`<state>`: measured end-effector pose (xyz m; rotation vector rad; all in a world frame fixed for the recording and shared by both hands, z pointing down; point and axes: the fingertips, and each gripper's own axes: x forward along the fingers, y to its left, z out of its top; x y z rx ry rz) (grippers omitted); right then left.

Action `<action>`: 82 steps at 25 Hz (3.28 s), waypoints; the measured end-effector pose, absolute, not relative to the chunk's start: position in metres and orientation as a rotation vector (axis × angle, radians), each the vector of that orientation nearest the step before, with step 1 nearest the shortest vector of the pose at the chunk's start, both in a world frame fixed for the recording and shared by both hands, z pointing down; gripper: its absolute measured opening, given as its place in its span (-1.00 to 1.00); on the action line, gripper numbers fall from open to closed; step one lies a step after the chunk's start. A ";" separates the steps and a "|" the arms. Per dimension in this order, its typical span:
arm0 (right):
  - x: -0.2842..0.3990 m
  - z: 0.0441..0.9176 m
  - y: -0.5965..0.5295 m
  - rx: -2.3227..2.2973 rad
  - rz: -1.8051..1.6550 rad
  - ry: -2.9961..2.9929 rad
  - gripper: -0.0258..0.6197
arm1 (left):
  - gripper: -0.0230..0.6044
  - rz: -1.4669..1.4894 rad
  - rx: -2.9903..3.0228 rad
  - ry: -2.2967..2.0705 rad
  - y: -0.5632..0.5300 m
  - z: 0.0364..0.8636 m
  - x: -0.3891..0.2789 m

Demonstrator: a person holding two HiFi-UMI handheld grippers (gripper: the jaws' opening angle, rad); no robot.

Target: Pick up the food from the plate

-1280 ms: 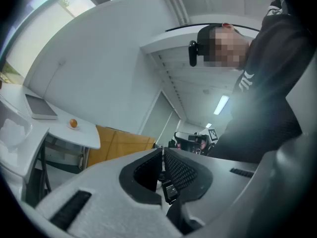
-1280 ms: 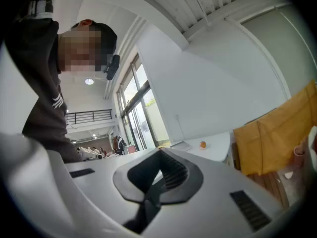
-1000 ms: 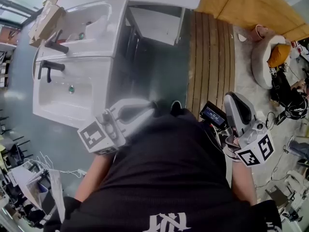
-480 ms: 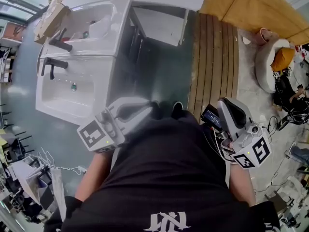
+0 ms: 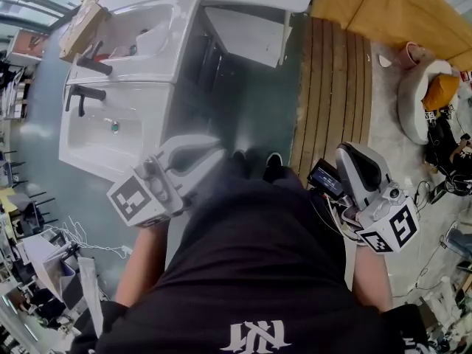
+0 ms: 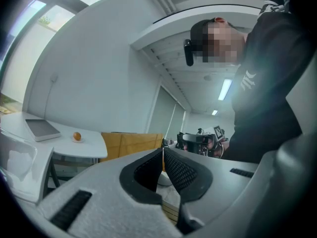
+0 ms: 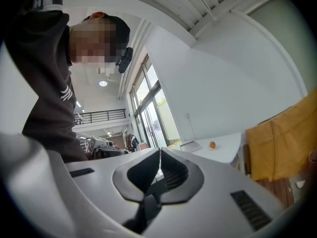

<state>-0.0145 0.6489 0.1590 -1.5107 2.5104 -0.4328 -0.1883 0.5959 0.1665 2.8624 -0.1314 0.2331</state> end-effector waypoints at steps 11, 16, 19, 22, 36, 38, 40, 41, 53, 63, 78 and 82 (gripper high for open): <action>-0.008 0.168 0.606 -1.463 -0.458 2.548 -0.91 | -0.90 0.146 2.848 -0.095 0.550 0.166 -0.165; -0.016 0.169 0.553 -1.492 -0.473 2.573 -0.91 | -0.90 0.126 2.859 -0.073 0.487 0.169 -0.165; -0.014 0.168 0.513 -1.528 -0.458 2.600 -0.91 | -0.90 0.076 2.861 -0.047 0.443 0.166 -0.164; -0.017 0.161 0.472 -1.549 -0.451 2.606 -0.91 | -0.90 0.105 2.867 -0.019 0.403 0.172 -0.166; -0.019 0.159 0.354 -1.730 -0.539 2.601 -0.90 | -0.89 -0.108 2.772 0.222 0.281 0.176 -0.137; -0.011 0.161 0.338 -1.718 -0.532 2.602 -0.90 | -0.89 -0.108 2.772 0.221 0.271 0.179 -0.129; -0.003 0.165 0.317 -1.687 -0.522 2.609 -0.90 | -0.89 -0.084 2.771 0.204 0.259 0.183 -0.120; 0.001 0.168 0.306 -1.665 -0.517 2.613 -0.90 | -0.89 -0.045 2.773 0.187 0.252 0.188 -0.117; 0.131 0.172 0.187 -1.377 -0.535 2.728 -0.90 | -0.89 0.064 2.830 -0.096 0.122 0.174 -0.001; 0.185 0.200 0.112 -1.065 -0.649 2.743 -0.90 | -0.89 0.179 2.784 -0.393 0.061 0.177 0.037; 0.128 0.202 0.004 -1.204 -0.664 2.851 -0.90 | -0.89 0.259 2.730 -0.177 -0.025 0.236 0.012; 0.104 0.210 -0.034 -1.252 -0.710 2.895 -0.90 | -0.89 0.249 2.743 -0.104 -0.054 0.251 0.006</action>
